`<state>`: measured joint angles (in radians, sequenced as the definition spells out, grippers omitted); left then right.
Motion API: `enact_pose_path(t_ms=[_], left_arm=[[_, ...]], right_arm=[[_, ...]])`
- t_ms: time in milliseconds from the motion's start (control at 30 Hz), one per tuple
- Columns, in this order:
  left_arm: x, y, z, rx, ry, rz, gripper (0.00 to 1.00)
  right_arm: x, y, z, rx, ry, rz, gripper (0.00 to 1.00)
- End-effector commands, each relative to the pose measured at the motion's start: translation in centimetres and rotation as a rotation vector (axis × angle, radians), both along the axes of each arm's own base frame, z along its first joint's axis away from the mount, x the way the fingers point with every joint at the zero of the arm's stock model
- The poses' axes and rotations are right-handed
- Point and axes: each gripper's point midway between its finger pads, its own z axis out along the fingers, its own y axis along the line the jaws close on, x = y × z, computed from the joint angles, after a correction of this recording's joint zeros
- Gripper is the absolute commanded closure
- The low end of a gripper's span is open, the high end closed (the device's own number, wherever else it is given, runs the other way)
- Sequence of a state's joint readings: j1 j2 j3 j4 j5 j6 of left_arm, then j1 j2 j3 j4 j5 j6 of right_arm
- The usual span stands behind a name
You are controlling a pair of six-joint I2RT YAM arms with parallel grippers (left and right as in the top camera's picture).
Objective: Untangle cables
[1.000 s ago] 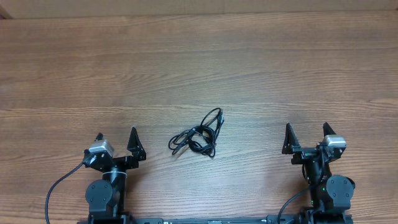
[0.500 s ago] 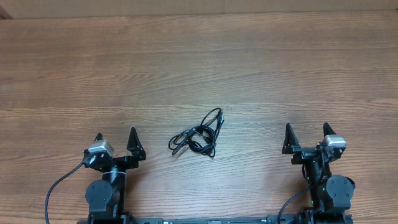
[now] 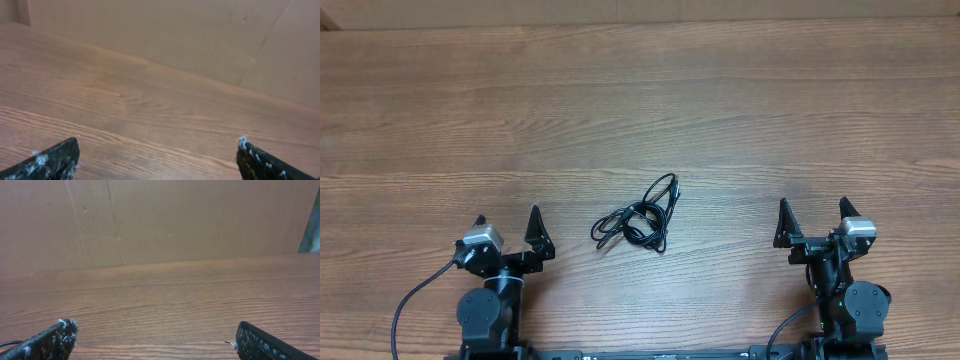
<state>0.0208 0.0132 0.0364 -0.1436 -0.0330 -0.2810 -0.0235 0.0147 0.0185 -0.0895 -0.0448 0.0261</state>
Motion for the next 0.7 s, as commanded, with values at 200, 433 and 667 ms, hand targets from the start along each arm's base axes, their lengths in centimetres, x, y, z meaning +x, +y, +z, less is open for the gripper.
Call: enact_pose_path(t_ms=[200, 433, 667], left_arm=[[-1.2, 0.0, 3.0, 0.048, 0.012, -0.007, 0.00], [-1.9, -1.1, 6.0, 0.039, 0.034, -0.069, 0.00], [-0.7, -2.9, 8.7, 0.068, 0.107, -0.189, 0.00]], right_arm=[[0.0, 0.2, 0.0, -0.001, -0.010, 0.008, 0.00], [0.0, 0.2, 0.0, -0.001, -0.010, 0.008, 0.00], [0.0, 0.2, 0.0, -0.001, -0.010, 0.008, 0.00]])
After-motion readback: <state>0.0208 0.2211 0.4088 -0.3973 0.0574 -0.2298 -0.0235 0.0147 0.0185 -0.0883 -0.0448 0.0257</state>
